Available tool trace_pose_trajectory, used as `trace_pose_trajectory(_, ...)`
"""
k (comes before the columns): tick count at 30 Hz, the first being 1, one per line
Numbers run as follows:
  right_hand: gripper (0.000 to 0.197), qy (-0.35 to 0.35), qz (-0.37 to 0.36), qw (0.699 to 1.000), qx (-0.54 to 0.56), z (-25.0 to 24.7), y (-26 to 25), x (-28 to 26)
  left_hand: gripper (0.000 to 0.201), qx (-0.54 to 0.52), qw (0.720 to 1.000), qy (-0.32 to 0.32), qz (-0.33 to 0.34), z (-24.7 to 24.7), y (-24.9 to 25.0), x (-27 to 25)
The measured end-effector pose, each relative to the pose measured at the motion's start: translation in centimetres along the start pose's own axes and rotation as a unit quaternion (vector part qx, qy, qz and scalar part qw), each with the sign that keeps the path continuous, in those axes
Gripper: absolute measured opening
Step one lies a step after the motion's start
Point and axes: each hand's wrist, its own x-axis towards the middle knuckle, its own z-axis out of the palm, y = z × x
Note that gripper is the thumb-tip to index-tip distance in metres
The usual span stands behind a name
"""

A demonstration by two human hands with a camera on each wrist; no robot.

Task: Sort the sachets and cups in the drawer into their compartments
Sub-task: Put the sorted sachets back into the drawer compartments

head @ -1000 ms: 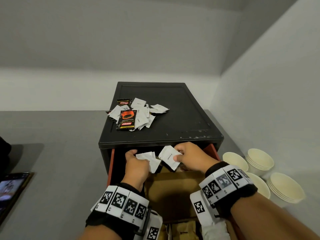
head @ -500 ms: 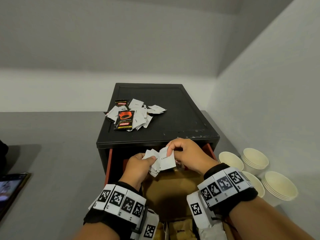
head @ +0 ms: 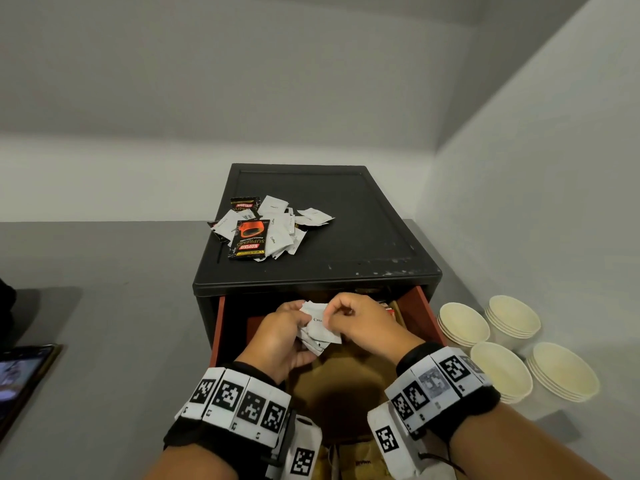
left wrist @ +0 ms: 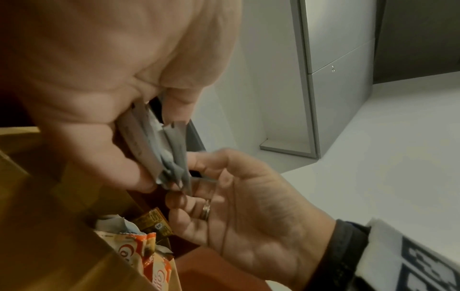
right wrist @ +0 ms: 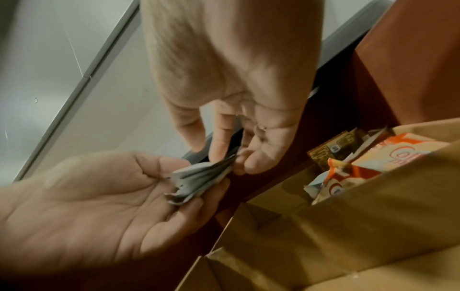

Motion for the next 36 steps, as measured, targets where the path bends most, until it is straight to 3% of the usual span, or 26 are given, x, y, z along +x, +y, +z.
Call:
trace_pose_trajectory(1,0.008,0.008,0.006,1.0,-0.002,0.0,0.1,0.0,0.044,-0.002,1.0,-0.002,0.002,-0.1,0.0,0.0)
trace_pose_trajectory(5,0.032,0.062,0.069,0.996,-0.003,0.0,0.7,0.4,0.059,0.001,1.0,0.019,0.009,0.0,0.0,0.0)
trace_pose_trajectory(8,0.04,0.074,0.14,0.984,0.077,-0.1,0.8,0.3,0.057,0.001,0.999,0.029,0.019,0.2,0.1,0.0)
trace_pose_trajectory(12,0.028,0.041,0.201,0.964,0.166,0.0,0.9,0.0,0.04,0.023,0.999,0.013,0.026,0.2,-0.1,-0.2)
trace_pose_trajectory(15,0.014,0.024,0.214,0.961,0.175,0.3,0.8,-0.2,0.028,0.036,0.999,0.009,0.017,0.3,-0.2,-0.5)
trace_pose_trajectory(22,0.017,-0.056,0.22,0.962,0.151,0.4,-0.3,-0.9,0.025,0.086,0.995,-0.042,-0.017,0.5,-0.4,-1.2)
trace_pose_trajectory(26,0.021,-0.012,0.185,0.978,0.094,0.8,-0.2,-0.7,0.016,0.086,0.996,-0.025,-0.003,0.3,-0.4,-1.1)
trace_pose_trajectory(28,0.017,0.018,0.176,0.978,0.109,0.7,-0.1,-0.6,0.018,0.078,0.997,-0.015,0.007,0.3,-0.2,-1.0)
trace_pose_trajectory(36,0.012,0.019,0.182,0.965,0.187,0.9,0.4,-0.6,0.027,0.009,1.0,-0.006,0.007,0.3,0.0,-1.2)
